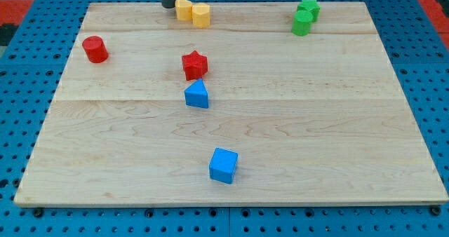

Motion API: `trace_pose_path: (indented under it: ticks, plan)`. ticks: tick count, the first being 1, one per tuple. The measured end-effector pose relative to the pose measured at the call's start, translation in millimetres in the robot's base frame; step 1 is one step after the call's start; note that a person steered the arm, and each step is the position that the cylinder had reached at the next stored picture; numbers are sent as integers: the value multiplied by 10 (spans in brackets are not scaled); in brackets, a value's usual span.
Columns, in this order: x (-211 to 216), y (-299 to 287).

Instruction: Put the yellow hexagon at the right side of the red star

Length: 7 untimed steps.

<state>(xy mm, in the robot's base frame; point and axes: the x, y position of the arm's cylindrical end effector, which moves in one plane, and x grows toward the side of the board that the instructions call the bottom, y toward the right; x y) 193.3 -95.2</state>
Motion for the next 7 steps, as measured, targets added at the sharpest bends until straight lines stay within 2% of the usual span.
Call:
trace_pose_path:
  ticks: [1, 3, 4, 5, 6, 7]
  plan:
    - [64, 458]
    - [471, 449]
    - [574, -69]
    - [193, 57]
    - [354, 910]
    - [1109, 1081]
